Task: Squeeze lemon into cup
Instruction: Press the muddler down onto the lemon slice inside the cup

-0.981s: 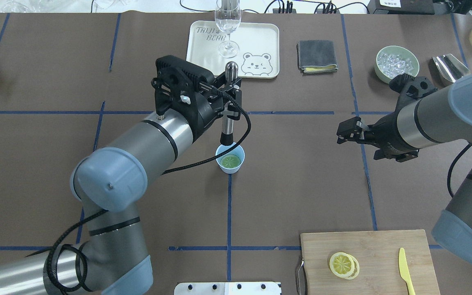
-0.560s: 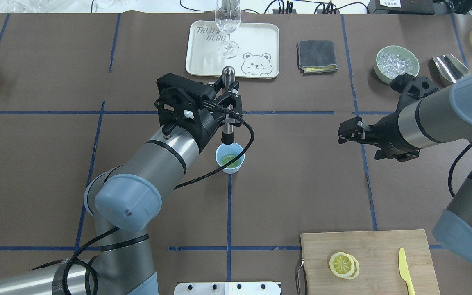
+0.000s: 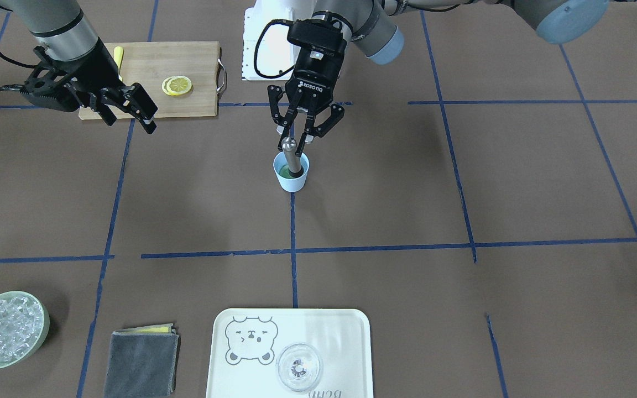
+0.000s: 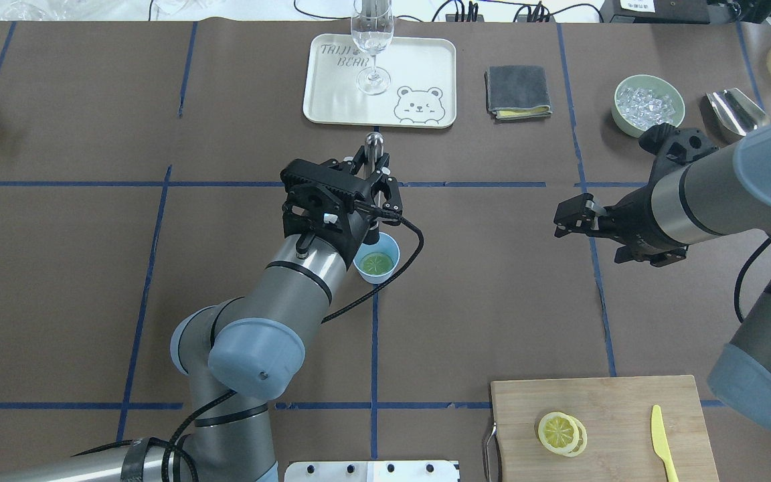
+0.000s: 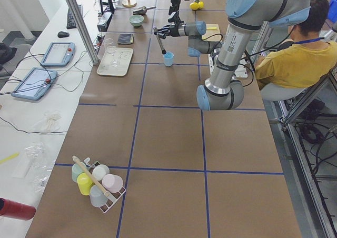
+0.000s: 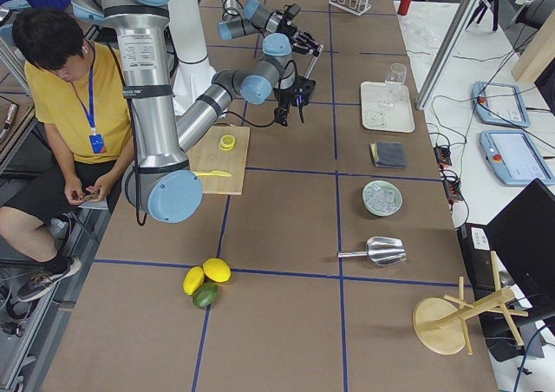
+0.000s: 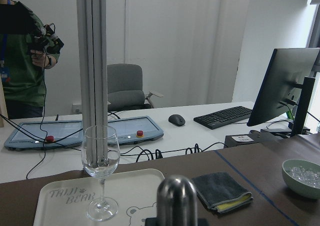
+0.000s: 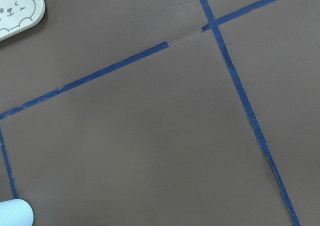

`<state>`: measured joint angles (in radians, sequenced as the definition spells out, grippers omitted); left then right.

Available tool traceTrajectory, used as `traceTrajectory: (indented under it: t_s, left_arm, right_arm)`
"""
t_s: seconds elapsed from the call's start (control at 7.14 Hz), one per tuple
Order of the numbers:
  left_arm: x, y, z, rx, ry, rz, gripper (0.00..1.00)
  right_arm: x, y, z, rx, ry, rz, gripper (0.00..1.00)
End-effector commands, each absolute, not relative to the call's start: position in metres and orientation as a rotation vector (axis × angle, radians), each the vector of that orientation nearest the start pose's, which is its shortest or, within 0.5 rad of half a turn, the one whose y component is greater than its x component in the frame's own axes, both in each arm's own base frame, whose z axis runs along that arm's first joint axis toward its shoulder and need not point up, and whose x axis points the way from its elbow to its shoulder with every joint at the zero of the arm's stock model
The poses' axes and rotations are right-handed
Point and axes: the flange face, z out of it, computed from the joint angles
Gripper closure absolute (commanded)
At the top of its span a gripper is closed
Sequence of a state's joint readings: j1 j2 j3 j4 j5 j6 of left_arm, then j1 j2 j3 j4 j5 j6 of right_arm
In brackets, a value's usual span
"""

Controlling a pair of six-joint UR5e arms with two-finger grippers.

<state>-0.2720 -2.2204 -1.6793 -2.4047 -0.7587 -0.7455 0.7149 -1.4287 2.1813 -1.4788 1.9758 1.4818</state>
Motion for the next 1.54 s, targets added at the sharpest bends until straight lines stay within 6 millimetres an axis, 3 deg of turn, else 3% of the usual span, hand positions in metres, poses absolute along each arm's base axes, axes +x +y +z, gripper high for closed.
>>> traceTrajectory:
  t_s: [0.0, 0.28, 0.84, 1.12, 1.4]
  left_arm:
    - [0.543, -0.348, 0.132, 1.282, 0.961, -0.204, 1.0]
    - [0.54, -0.347, 0.128, 1.286, 0.979, -0.213, 1.0]
    - [0.565, -0.346, 0.156, 1.274, 0.912, -0.183, 1.0]
    - [0.585, -0.332, 0.17, 1.272, 0.879, -0.174, 1.0]
    - [0.584, -0.332, 0.168, 1.273, 0.883, -0.176, 1.0]
  right_arm:
    - [-0.303, -0.387, 0.301, -0.025, -0.922, 0.409, 0.0]
    - [-0.306, -0.388, 0.303, -0.026, -0.917, 0.412, 0.0]
    - [-0.307, -0.39, 0.304, -0.027, -0.914, 0.412, 0.0]
    - [-0.308, -0.389, 0.304, -0.027, -0.915, 0.411, 0.0]
    - [-0.308, -0.389, 0.304, -0.027, -0.915, 0.411, 0.0]
